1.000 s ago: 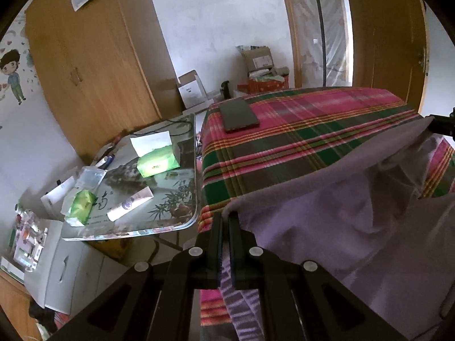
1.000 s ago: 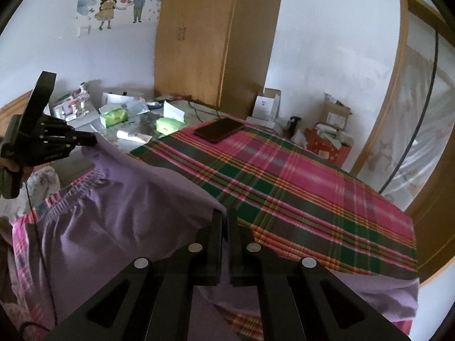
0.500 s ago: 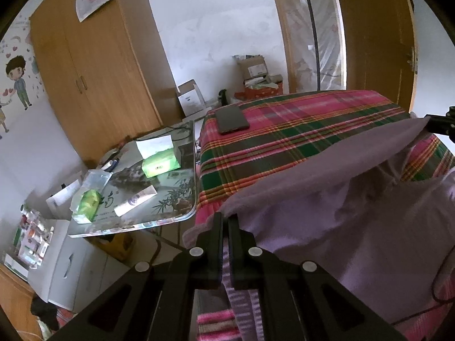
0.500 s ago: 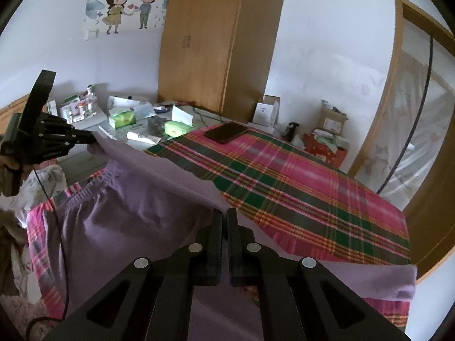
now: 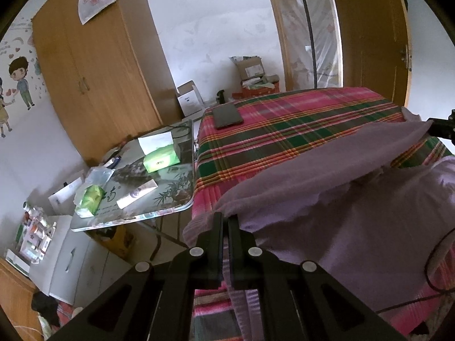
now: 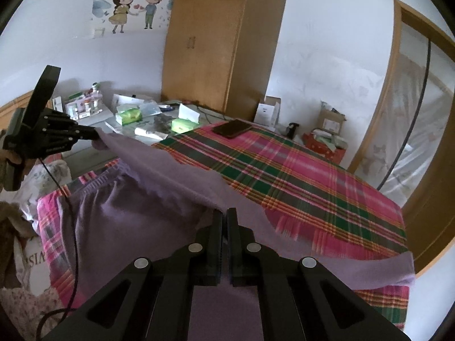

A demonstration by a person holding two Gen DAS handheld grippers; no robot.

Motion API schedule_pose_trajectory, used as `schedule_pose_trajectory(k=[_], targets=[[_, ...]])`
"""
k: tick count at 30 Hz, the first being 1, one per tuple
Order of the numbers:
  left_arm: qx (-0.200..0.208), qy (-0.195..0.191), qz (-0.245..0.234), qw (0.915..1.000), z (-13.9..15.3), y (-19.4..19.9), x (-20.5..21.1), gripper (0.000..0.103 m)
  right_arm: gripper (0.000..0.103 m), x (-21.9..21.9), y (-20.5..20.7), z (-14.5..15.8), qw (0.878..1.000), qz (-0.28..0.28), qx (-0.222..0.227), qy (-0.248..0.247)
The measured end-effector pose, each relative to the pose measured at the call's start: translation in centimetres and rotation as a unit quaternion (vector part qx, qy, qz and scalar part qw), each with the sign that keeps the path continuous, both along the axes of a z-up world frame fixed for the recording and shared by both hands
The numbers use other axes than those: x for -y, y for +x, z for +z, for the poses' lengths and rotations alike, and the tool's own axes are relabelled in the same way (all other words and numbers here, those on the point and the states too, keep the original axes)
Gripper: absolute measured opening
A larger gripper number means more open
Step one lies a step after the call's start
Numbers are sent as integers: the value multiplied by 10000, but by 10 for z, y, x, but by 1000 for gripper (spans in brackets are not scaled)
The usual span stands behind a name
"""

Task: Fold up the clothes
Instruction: 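Lift the garment with both grippers and spread it across the bed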

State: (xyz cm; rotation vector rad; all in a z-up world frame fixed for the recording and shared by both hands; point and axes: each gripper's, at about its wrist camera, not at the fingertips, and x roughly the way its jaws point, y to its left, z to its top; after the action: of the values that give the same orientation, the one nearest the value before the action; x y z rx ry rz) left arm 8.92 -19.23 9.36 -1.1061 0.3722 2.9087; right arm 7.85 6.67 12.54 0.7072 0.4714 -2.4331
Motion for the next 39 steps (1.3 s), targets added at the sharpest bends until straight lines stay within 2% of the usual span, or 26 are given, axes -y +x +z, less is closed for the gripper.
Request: schedule_pose_trajectory(k=[21,39], targets=[[71,-220,-127,9997,-6,59,-11,3,3,-11,62,-16,9999,124,45,41],[349,-244,-158,9990,-36,89,-18,3,3,-19,102,-41,9989,293,272,232]])
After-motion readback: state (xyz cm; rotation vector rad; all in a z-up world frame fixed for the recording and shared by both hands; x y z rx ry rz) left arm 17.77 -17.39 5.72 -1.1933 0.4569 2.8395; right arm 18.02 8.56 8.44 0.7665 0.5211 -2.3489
